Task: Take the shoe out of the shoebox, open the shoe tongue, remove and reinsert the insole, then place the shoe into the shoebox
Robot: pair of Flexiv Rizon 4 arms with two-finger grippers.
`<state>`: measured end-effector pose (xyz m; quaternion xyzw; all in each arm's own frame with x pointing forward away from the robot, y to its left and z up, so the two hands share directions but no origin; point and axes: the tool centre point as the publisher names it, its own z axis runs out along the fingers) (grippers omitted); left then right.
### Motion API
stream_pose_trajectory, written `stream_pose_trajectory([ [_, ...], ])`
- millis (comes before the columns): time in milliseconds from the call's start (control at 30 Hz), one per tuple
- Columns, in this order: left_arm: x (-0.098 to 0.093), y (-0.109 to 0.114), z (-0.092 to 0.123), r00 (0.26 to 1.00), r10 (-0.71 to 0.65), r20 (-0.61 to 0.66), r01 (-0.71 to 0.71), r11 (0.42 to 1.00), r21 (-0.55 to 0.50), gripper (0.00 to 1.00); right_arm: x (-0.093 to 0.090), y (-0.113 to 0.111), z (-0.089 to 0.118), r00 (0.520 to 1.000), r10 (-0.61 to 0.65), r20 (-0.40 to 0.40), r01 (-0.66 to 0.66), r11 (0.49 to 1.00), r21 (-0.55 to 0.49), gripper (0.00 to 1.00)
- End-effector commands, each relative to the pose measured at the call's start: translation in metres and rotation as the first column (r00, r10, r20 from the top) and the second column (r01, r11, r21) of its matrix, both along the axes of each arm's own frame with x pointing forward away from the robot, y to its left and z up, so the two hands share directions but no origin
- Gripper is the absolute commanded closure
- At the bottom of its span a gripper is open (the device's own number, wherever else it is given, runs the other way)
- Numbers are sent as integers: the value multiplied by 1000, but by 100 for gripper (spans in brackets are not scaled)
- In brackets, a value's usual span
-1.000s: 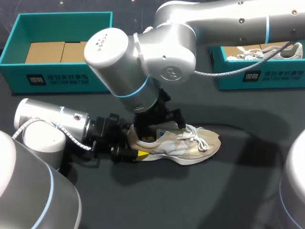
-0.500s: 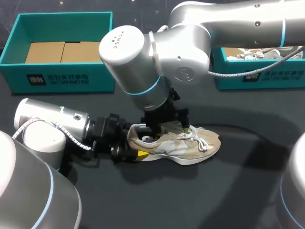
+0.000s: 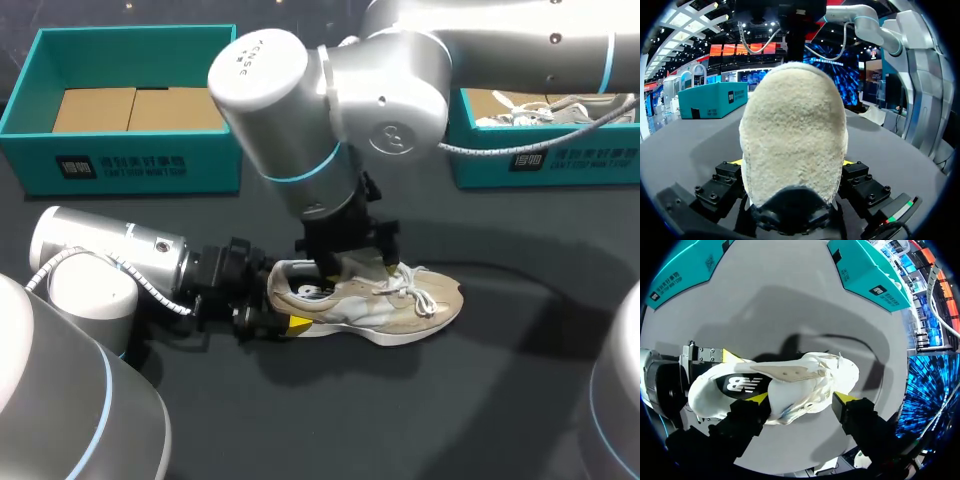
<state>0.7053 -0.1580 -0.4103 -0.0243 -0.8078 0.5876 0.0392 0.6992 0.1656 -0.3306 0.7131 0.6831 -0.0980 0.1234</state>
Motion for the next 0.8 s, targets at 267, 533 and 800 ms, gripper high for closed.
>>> stream_pose_trajectory([
  [267, 1, 1, -1, 1000, 1, 1, -1, 1000, 2, 100, -16, 15, -5, 892, -429, 141, 429, 903, 37, 40],
  [533, 1, 1, -1, 1000, 1, 1, -1, 1000, 2, 100, -16, 15, 4, 891, -429, 149, 429, 903, 29, 56],
  [800, 1, 1, -1, 1000, 1, 1, -1, 1000, 2, 100, -10, 4, 13, 904, -408, 125, 408, 912, 23, 74],
])
